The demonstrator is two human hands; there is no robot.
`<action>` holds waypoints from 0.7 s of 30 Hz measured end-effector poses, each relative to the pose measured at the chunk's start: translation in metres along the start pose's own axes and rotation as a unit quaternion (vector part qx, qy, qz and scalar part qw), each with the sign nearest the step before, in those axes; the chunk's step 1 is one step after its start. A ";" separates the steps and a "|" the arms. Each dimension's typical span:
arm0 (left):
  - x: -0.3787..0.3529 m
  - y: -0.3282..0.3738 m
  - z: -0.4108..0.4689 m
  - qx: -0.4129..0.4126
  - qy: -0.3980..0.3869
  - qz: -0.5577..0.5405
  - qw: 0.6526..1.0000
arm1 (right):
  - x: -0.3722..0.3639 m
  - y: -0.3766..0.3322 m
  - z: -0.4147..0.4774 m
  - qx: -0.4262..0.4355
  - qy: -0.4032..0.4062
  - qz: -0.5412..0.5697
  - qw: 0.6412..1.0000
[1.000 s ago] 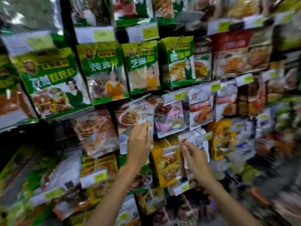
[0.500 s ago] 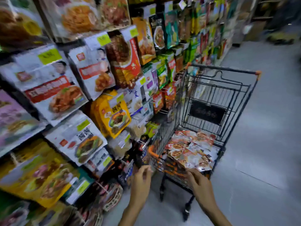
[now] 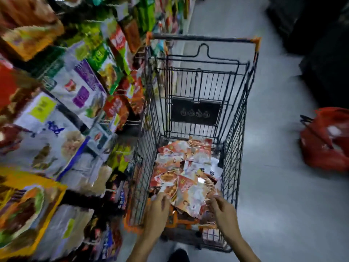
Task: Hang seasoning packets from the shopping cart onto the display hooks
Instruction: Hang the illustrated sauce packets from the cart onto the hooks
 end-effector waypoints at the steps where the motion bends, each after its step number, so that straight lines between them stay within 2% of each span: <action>1: -0.004 -0.004 0.018 0.006 -0.015 -0.004 1.000 | -0.007 0.004 0.013 -0.009 0.001 -0.009 1.000; 5: -0.019 -0.027 0.085 0.039 -0.043 -0.005 0.998 | -0.037 0.029 0.064 -0.048 -0.001 -0.038 0.998; 14: -0.054 -0.072 0.228 0.060 -0.013 0.043 0.997 | -0.097 0.092 0.139 -0.088 -0.039 -0.117 0.989; 17: -0.075 -0.084 0.262 0.070 -0.025 0.067 0.995 | -0.109 0.107 0.147 -0.072 -0.053 -0.149 0.985; 21: -0.098 -0.102 0.283 0.050 -0.048 0.165 0.984 | -0.118 0.118 0.152 -0.021 -0.072 -0.252 0.965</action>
Point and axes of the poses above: each hand's wrist, its own z-axis towards the middle knuckle, its own x-axis out of the back of the hand, y = z × x, the point moved 8 cm from there along z, towards the middle knuckle, and after that the axes turned 2 degrees about z, right-handed, at the moved point
